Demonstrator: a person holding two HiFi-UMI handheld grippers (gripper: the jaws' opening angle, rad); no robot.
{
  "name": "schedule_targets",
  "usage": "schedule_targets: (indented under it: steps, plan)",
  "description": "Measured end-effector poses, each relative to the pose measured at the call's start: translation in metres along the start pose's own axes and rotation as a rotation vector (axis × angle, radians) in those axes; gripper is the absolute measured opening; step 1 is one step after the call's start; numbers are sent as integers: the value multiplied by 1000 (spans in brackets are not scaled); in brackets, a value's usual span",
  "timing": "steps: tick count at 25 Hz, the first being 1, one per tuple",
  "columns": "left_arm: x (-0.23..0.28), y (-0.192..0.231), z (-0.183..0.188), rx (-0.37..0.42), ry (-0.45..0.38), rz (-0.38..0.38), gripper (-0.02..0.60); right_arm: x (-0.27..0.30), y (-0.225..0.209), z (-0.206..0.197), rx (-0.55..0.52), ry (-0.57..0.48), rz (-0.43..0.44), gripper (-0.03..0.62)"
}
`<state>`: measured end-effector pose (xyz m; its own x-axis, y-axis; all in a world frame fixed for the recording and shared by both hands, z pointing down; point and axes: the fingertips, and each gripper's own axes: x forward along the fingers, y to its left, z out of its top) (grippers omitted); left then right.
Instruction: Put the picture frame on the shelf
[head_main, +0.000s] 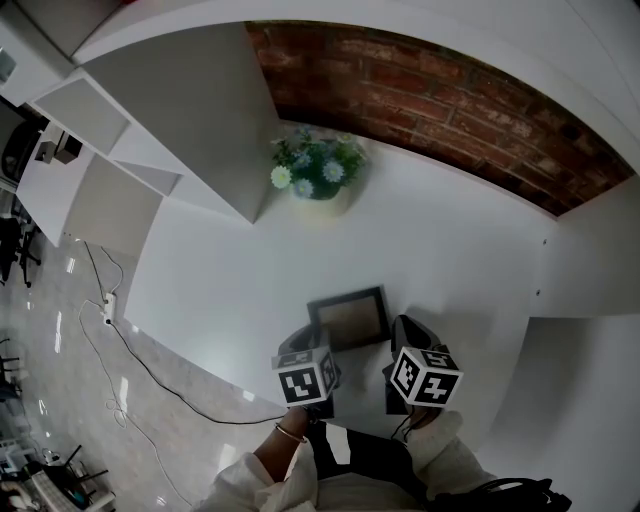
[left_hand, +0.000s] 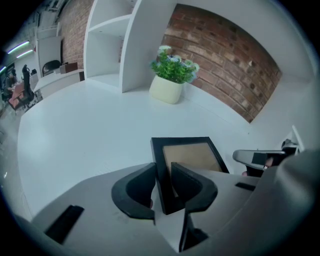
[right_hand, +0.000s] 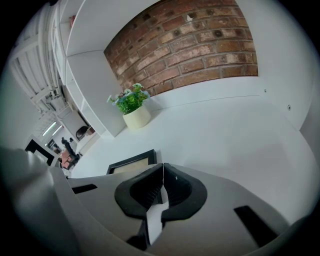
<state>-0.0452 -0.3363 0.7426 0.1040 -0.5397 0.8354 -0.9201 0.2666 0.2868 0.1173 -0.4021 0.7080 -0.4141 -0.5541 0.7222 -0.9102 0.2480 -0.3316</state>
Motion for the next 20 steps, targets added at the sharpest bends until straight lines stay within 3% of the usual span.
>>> schedule_targets:
  steps: [15,20]
  plan:
    - [-10,-10,0,-27,-31,-70,67,-14,-5,4,6,-36,-23,25]
    - [-19,-9,12,-28,-83,-84,67,-25,-6,9,10,-64,-39,25]
